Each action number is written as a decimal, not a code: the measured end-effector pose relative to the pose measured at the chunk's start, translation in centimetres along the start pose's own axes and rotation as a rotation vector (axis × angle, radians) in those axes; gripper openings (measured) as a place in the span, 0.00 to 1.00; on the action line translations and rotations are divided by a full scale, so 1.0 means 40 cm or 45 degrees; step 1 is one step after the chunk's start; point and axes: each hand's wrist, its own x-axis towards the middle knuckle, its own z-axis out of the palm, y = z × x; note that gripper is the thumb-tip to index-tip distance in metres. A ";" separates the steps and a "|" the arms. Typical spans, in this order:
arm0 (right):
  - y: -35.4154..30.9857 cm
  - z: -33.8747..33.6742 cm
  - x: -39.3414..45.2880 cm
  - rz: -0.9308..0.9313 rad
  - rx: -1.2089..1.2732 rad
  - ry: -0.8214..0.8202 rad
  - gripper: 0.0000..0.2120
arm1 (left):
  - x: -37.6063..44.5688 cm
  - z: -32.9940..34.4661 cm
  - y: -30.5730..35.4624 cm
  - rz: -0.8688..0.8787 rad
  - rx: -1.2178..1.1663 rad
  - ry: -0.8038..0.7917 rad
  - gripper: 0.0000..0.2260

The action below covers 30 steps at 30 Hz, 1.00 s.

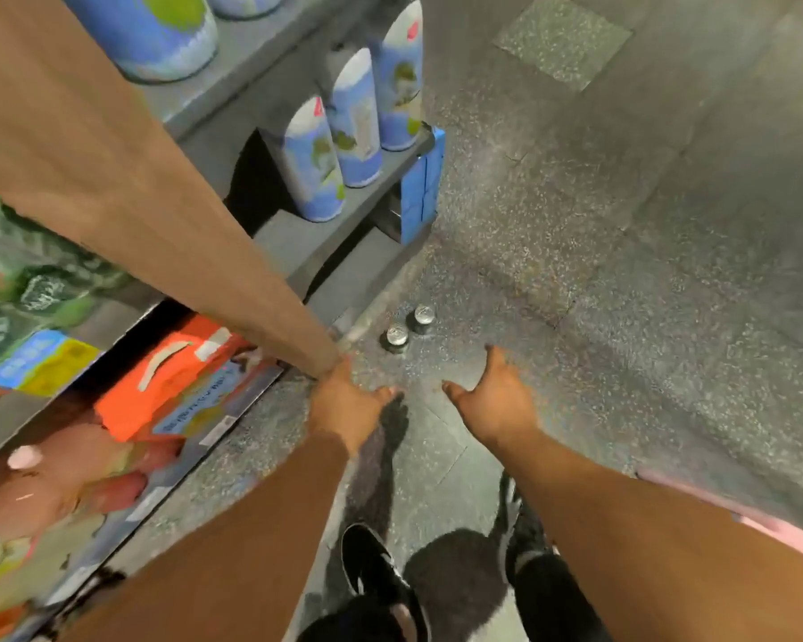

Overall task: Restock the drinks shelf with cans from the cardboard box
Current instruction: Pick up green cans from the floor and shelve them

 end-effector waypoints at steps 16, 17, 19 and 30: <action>0.213 0.540 0.876 -0.212 -0.146 -0.061 0.49 | 0.852 0.498 -0.153 0.171 0.340 0.080 0.51; 0.196 0.546 0.902 -0.227 -0.119 -0.076 0.50 | 0.871 0.501 -0.150 0.182 0.381 0.073 0.50; 0.169 0.561 0.928 -0.263 -0.123 -0.125 0.52 | 0.887 0.510 -0.152 0.180 0.388 0.041 0.48; 0.160 0.586 0.952 -0.185 0.009 -0.104 0.23 | 0.889 0.557 -0.154 0.090 0.232 0.102 0.38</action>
